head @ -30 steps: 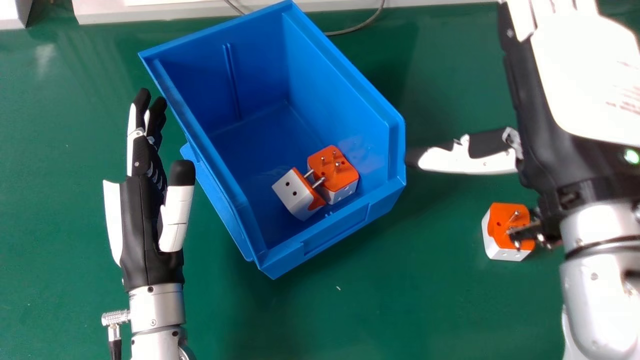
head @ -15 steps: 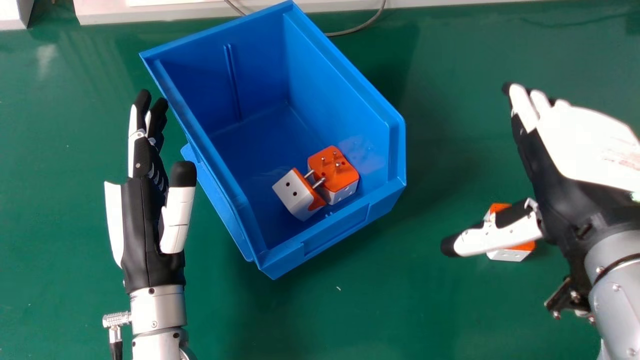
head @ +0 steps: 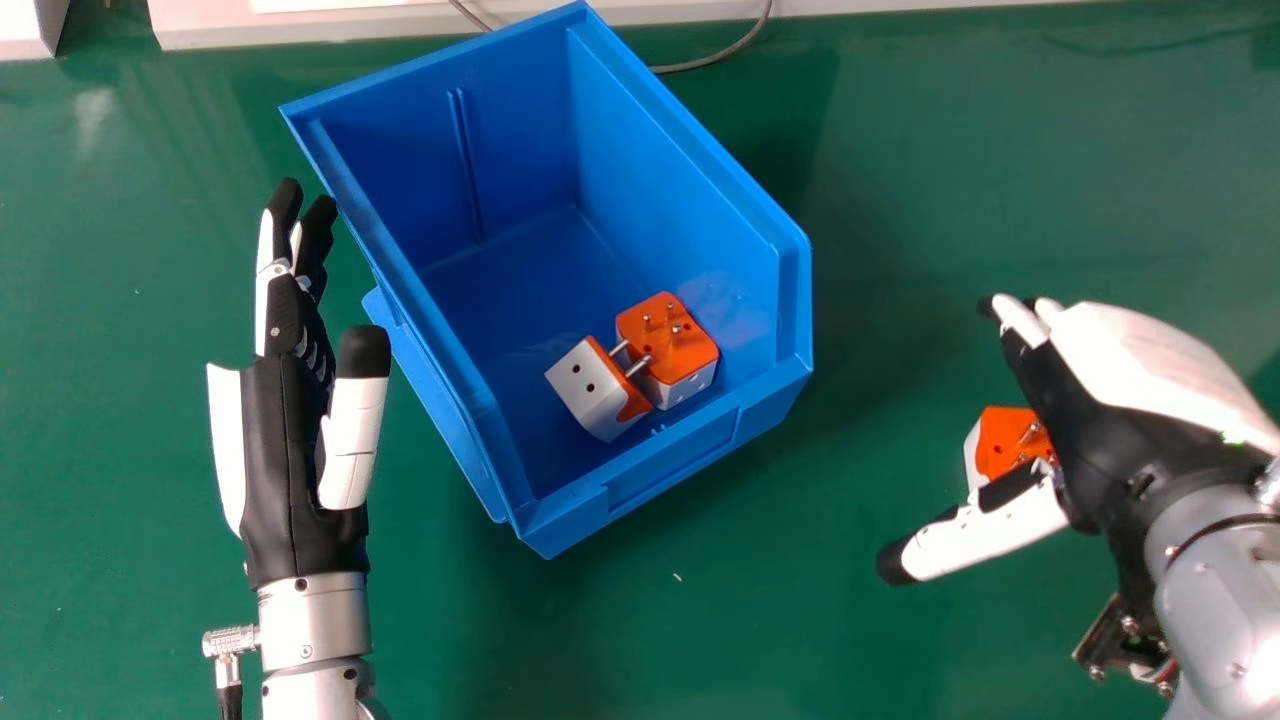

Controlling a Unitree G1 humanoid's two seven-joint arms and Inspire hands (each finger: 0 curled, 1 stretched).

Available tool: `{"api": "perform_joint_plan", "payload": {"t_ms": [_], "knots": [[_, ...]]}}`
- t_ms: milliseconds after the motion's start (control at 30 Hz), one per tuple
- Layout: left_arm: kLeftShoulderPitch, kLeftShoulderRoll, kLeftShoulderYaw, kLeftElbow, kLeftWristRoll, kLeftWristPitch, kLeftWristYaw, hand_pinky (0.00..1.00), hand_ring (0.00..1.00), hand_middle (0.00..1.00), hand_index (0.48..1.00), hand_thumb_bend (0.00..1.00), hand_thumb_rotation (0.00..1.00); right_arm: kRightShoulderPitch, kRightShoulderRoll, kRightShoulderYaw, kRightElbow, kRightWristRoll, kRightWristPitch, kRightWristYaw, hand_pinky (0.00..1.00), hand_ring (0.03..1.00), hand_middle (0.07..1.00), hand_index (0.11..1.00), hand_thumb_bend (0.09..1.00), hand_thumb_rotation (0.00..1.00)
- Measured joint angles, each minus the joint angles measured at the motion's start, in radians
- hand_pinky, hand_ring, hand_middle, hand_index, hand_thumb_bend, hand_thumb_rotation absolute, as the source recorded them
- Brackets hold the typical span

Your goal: Pick all objects and put in blue box

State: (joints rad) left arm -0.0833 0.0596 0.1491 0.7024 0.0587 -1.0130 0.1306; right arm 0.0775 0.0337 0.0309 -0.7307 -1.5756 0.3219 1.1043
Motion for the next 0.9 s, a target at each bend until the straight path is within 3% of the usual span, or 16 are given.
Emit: {"api": "perform_joint_plan", "payload": {"t_ms": [200, 367, 733, 900], "knots": [[0.0, 0.004, 0.0, 0.001, 0.001, 0.0, 0.0, 0.99, 0.96, 0.93, 0.953, 0.96, 0.94, 0.001, -0.034, -0.015, 0.09, 0.053, 0.0, -0.015, 0.67, 0.979, 0.992, 0.921, 1.0, 0.24], [0.0, 0.005, -0.001, 0.001, 0.0, 0.0, 0.0, 0.99, 0.96, 0.93, 0.953, 0.95, 0.94, 0.0, -0.093, -0.023, 0.167, 0.162, -0.007, -0.073, 0.7, 0.968, 0.976, 0.913, 0.989, 0.22], [0.002, 0.007, -0.002, 0.001, 0.0, 0.0, -0.004, 0.99, 0.96, 0.93, 0.955, 0.96, 0.94, -0.011, -0.179, -0.018, 0.223, 0.243, 0.039, -0.131, 0.68, 0.968, 0.981, 0.914, 0.986, 0.22], [0.001, 0.007, -0.002, 0.001, -0.001, 0.0, -0.004, 0.98, 0.96, 0.93, 0.955, 0.96, 0.93, 0.001, -0.213, -0.015, 0.223, 0.275, 0.042, -0.165, 0.73, 0.958, 0.96, 0.904, 0.981, 0.21]]}}
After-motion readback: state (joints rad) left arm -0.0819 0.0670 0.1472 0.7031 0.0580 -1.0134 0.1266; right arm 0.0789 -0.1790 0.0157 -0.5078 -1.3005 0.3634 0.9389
